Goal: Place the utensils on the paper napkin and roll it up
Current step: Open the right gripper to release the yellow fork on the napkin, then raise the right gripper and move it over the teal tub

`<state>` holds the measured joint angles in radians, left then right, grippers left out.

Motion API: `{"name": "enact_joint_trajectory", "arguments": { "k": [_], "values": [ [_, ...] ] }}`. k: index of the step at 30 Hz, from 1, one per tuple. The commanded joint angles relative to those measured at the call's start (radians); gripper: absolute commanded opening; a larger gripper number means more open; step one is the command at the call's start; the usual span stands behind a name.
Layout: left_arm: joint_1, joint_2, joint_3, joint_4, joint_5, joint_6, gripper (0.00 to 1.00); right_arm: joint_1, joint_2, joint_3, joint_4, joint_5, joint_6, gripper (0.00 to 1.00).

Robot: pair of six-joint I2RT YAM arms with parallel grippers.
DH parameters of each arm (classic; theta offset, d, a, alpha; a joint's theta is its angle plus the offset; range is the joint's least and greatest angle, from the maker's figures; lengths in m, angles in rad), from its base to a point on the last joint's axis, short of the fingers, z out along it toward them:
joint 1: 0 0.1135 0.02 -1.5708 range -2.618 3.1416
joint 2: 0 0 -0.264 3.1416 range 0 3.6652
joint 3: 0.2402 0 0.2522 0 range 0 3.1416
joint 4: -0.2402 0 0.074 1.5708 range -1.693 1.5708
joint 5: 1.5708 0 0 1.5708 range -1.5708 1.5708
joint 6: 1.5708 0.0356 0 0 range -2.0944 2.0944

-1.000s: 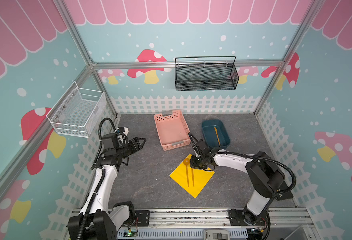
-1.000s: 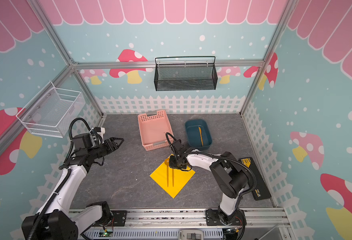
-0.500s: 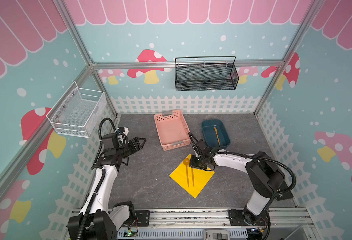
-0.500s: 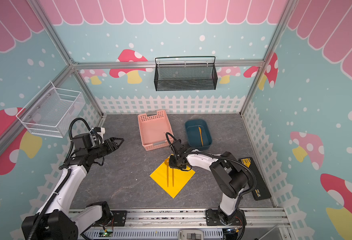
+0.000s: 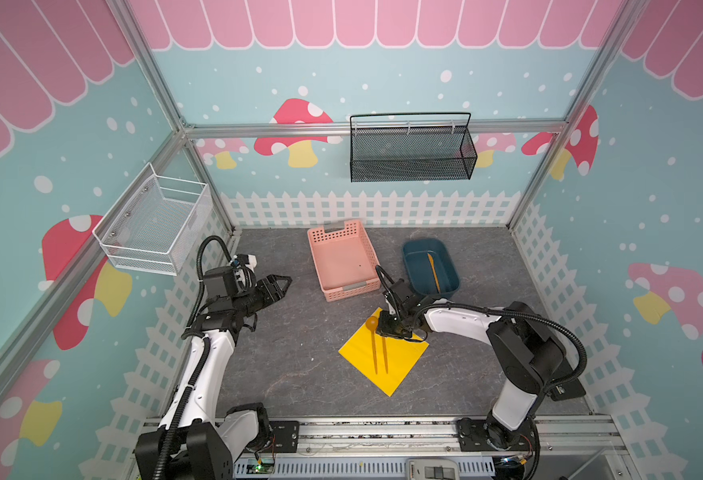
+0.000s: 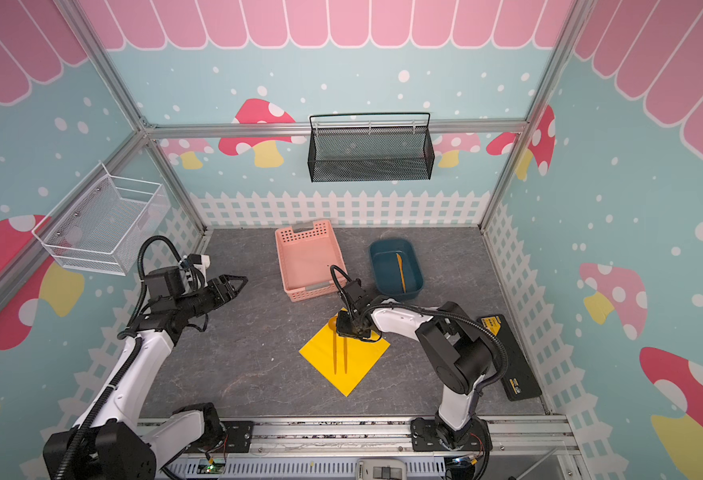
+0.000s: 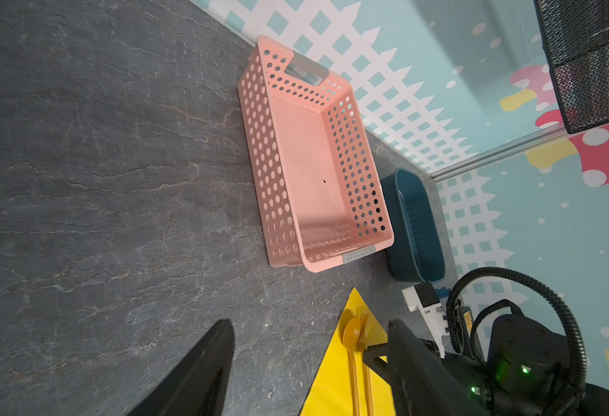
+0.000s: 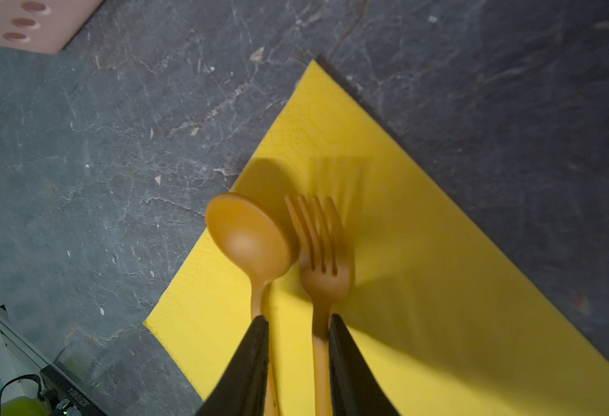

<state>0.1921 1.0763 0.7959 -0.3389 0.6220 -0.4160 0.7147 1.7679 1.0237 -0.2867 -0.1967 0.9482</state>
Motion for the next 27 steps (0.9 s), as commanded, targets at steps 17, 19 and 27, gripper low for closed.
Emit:
{"name": "enact_joint_trajectory", "arguments": {
  "k": [17,19,27],
  "values": [
    [-0.003,0.006,-0.009,0.01,0.001,0.002,0.7,0.006,-0.024,0.011,-0.025,0.029,0.008,0.29],
    [-0.003,0.009,-0.008,0.01,-0.002,0.001,0.7,0.005,-0.033,0.021,-0.036,0.036,0.001,0.29],
    [-0.003,0.028,-0.004,0.008,-0.011,0.008,0.7,-0.025,-0.048,0.122,-0.13,0.084,-0.068,0.29]
  ]
}}
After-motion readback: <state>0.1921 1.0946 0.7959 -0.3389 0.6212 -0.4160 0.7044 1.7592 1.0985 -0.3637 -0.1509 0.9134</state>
